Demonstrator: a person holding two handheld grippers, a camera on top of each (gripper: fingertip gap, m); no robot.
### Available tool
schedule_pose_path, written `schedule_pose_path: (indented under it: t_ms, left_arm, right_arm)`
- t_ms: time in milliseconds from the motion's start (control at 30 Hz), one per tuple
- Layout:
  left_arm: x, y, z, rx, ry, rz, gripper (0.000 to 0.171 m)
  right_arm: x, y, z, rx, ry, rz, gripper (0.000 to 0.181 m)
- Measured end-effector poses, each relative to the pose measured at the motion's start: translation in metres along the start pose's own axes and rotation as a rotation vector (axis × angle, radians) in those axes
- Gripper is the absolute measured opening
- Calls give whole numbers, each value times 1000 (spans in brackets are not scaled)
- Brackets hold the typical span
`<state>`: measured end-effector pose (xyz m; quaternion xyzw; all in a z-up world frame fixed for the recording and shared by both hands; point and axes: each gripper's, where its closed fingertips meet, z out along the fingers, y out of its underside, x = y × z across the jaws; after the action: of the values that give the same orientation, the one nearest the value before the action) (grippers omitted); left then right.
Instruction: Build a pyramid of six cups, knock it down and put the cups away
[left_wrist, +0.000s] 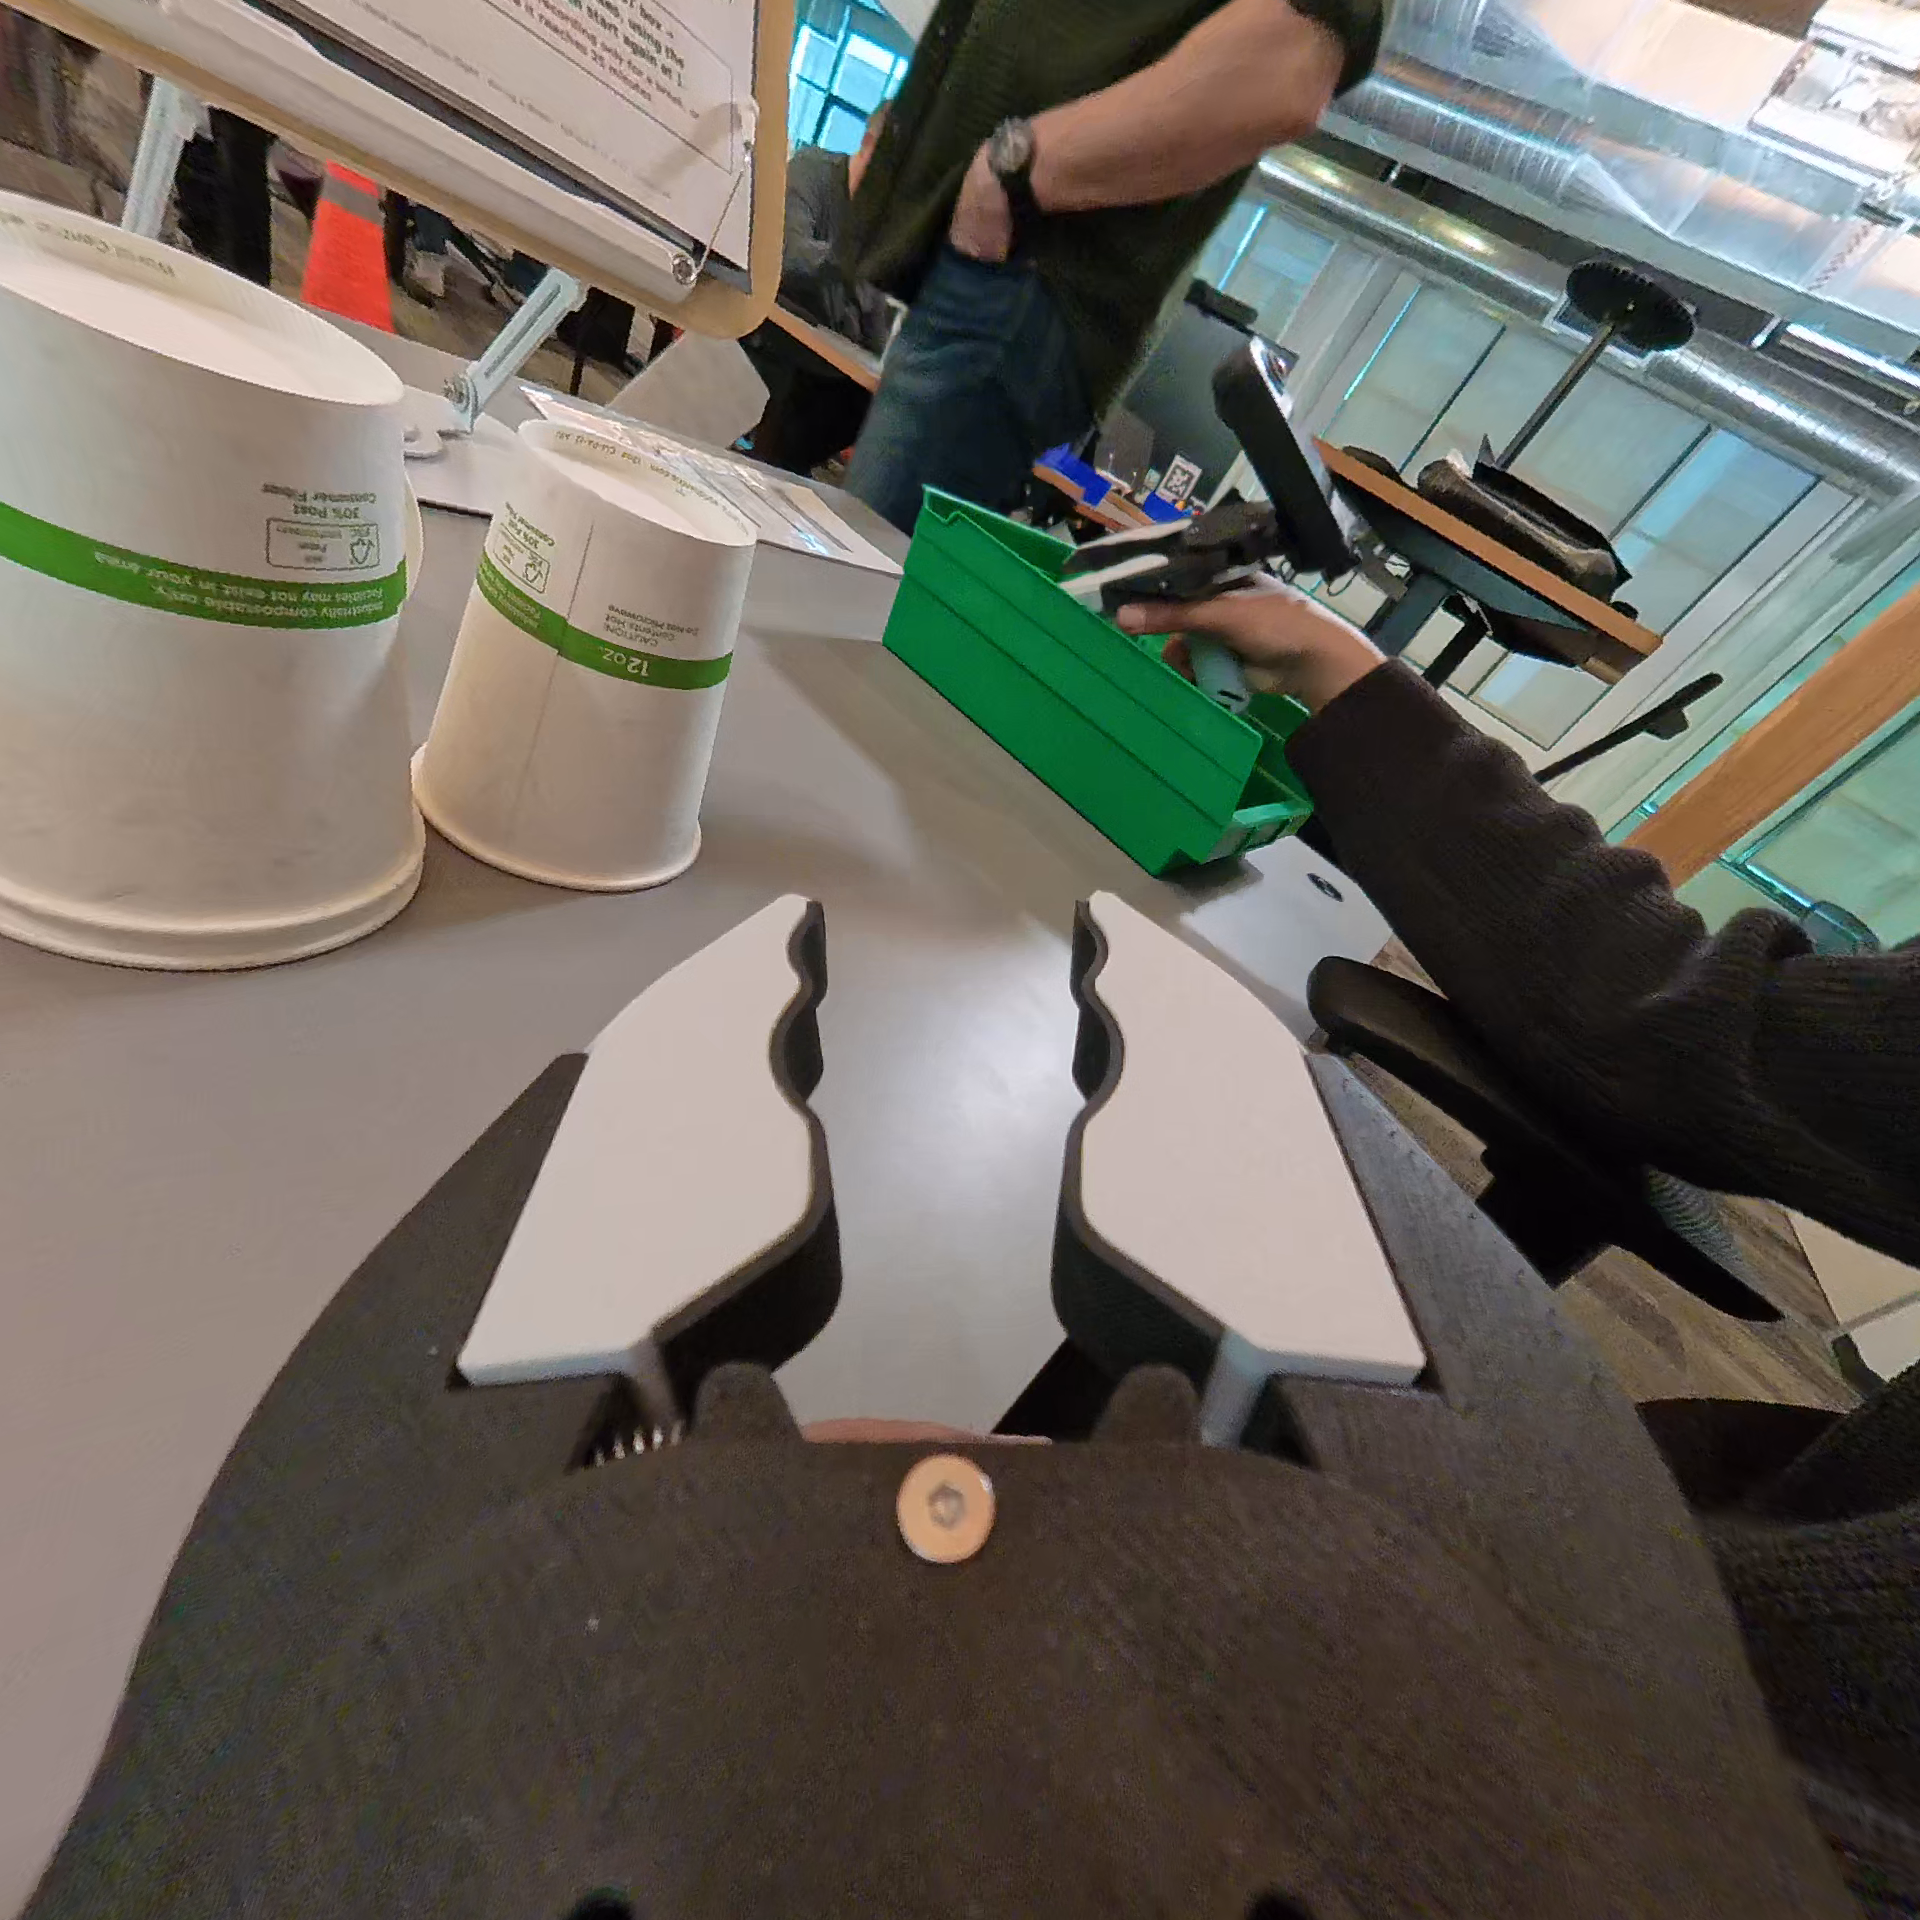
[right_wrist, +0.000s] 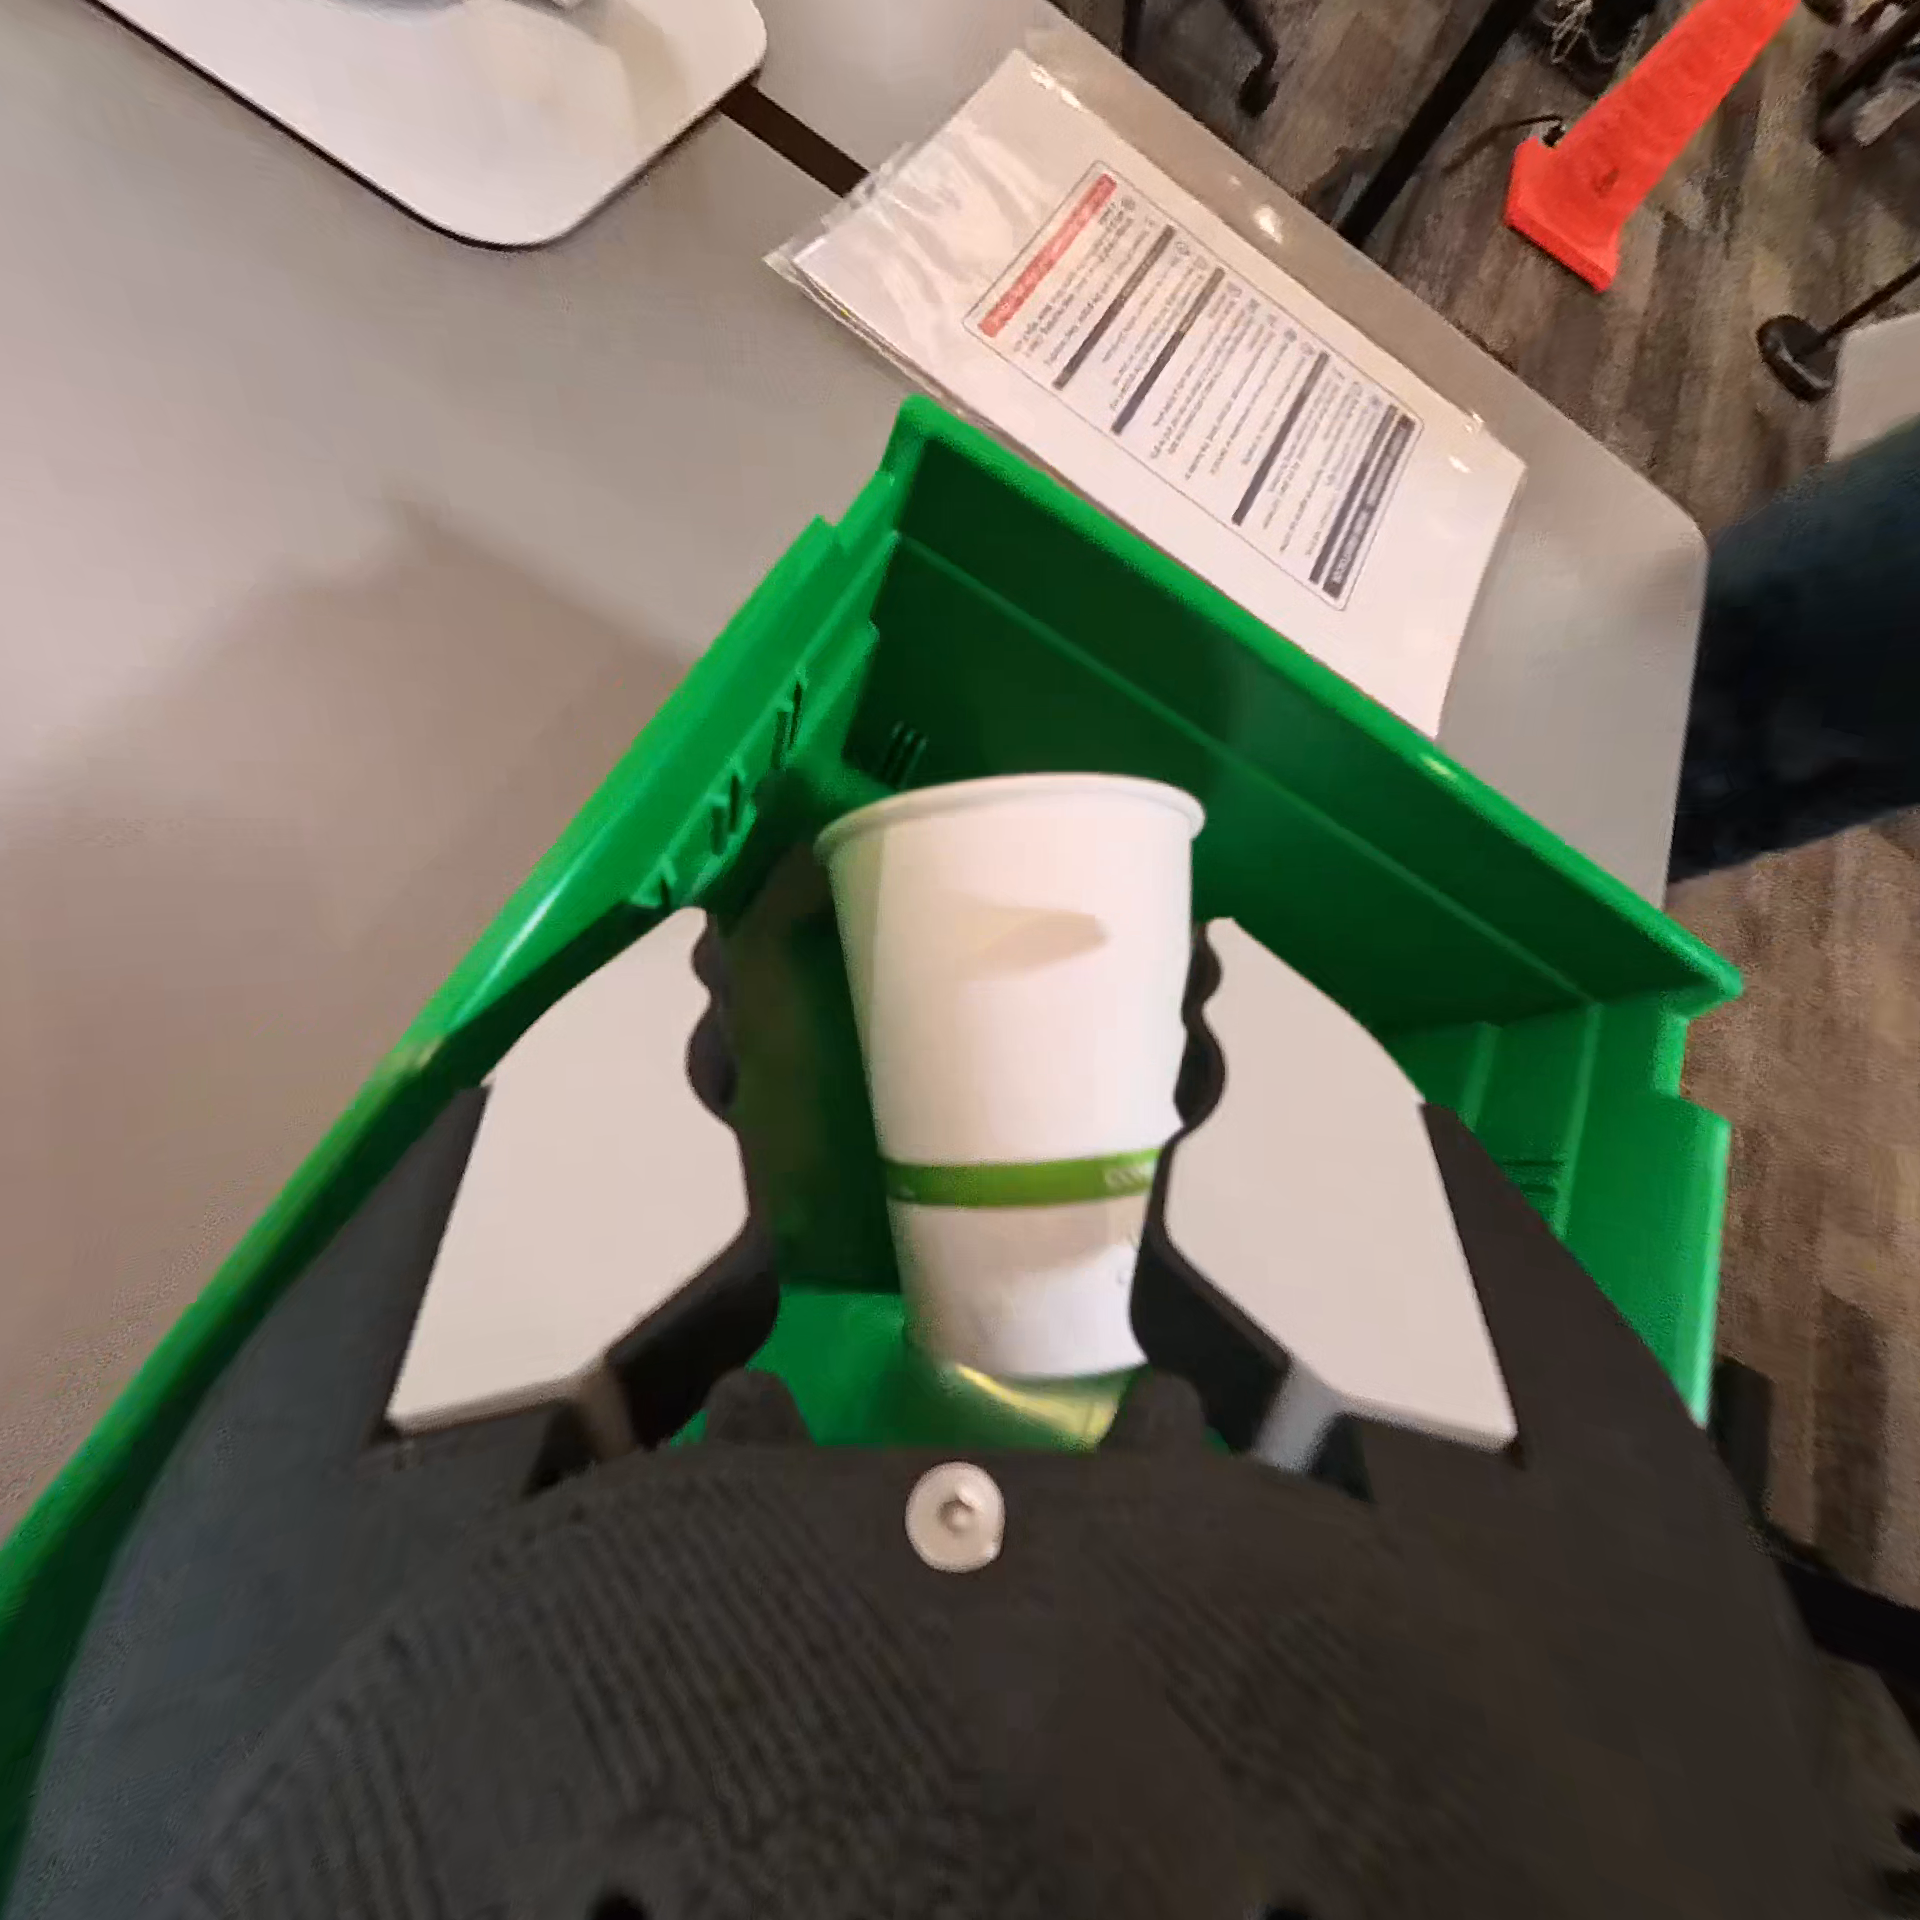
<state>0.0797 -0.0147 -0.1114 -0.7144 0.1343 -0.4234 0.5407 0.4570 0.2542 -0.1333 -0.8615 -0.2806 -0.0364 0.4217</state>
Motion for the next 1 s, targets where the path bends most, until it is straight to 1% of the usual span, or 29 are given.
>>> schedule_pose_path:
  t_ms: [67,100,133,167,200,267,367,467,533,600,667,733,1000]
  left_arm:
    - [-2,3,2,-12,-3,-1,46]
    - [-3,3,2,-16,-5,-3,46]
    - [-3,4,3,-18,-4,-5,46]
    - [-3,3,3,-17,-1,-9,46]
    - [-2,2,3,-14,5,-13,46]
    - [2,-1,3,-3,22,-23,46]
    - [7,-2,3,-1,45,-30,46]
    - [10,-4,5,2,61,-15,46]
    - [13,-5,7,-2,79,-15,46]
    - [15,-6,11,-3,95,-19,46]
    - [16,-6,17,-6,113,-28,46]
    - [19,-5,22,-17,136,-36,46]
    - [30,4,41,-73,201,-12,46]
  right_arm:
    - [3,4,13,-60,51,-14,79]
    - [6,9,18,-91,90,-27,80]
    - [9,12,21,-105,133,-49,77]
    - [14,14,21,-104,179,-72,68]
    - [18,16,20,-106,206,-79,67]
    - [21,16,16,-89,213,-54,67]
    - [29,5,-2,30,224,22,66]
    - [39,-12,-30,228,239,132,65]
    - [44,-12,-45,324,248,228,64]
    - [43,-1,-51,356,240,303,64]
    - [36,19,-48,285,212,306,64]
    - [35,34,-50,232,231,264,62]
    - [28,59,-68,72,201,241,61]
